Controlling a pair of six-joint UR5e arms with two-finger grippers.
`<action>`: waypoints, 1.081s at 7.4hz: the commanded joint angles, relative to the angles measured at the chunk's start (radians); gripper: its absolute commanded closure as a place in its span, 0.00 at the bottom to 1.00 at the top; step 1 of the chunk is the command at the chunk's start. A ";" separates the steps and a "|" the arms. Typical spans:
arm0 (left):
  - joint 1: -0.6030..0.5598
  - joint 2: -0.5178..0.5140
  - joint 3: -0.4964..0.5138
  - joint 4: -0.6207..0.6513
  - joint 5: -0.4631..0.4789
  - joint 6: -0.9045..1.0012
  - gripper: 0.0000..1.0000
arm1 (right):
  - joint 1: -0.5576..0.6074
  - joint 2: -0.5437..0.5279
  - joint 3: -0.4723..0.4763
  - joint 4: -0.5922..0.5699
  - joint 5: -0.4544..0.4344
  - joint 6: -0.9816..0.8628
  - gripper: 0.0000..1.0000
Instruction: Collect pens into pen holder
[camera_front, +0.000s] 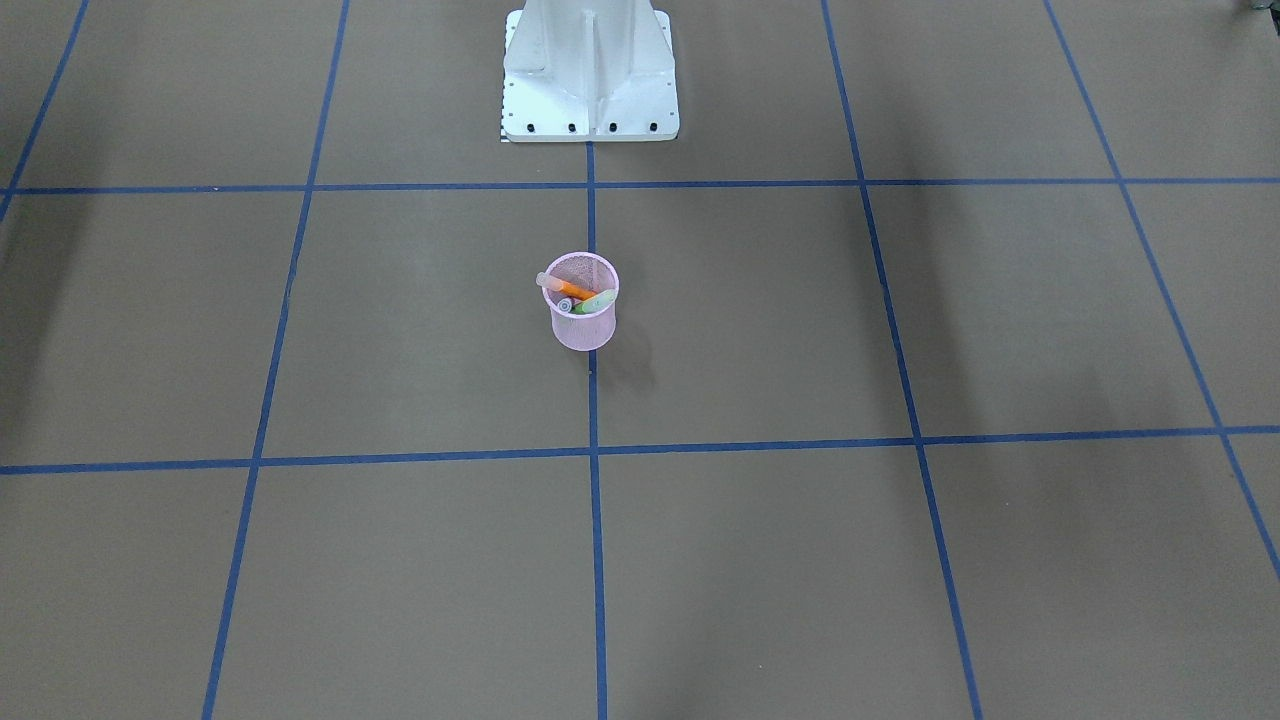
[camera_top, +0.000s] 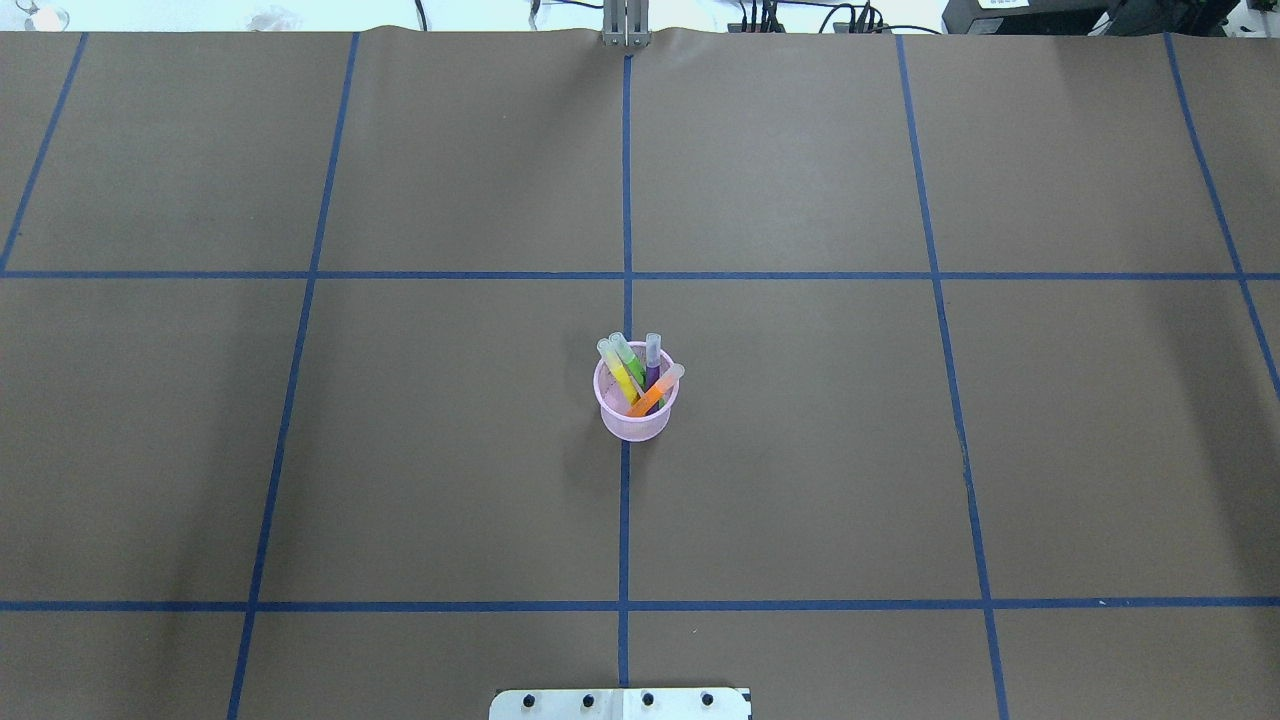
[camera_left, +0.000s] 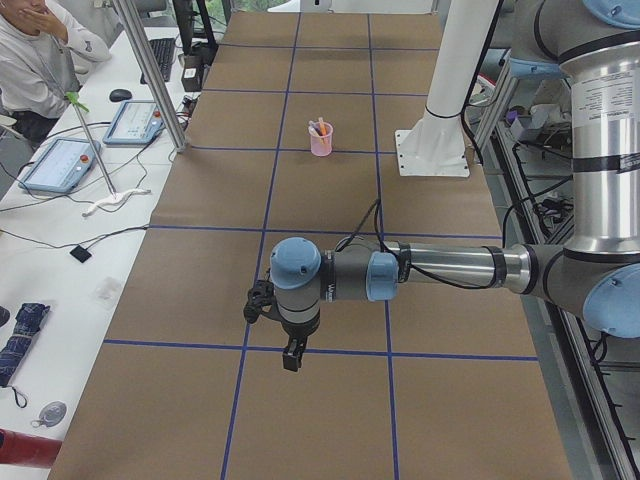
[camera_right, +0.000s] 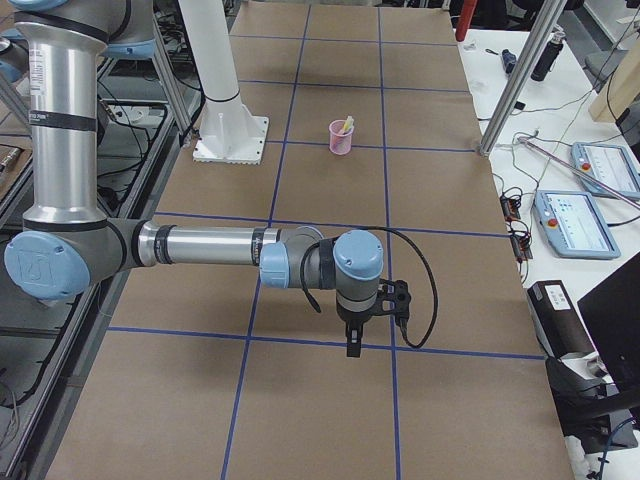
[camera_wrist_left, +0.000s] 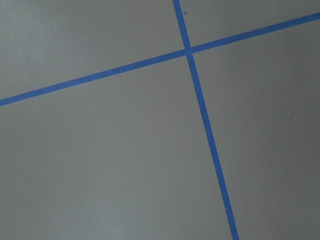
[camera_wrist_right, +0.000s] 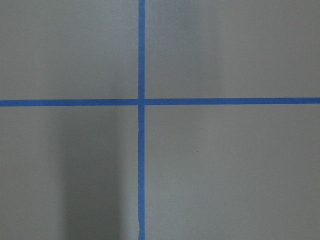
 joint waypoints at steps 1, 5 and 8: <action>0.000 0.010 0.004 0.000 0.000 0.001 0.00 | 0.000 -0.011 -0.016 -0.006 0.002 -0.004 0.00; 0.000 0.035 0.000 0.000 -0.002 0.001 0.00 | 0.000 -0.039 -0.021 0.001 -0.002 -0.004 0.00; 0.000 0.033 -0.005 -0.002 0.000 0.002 0.00 | -0.001 -0.039 -0.026 0.000 0.002 -0.001 0.00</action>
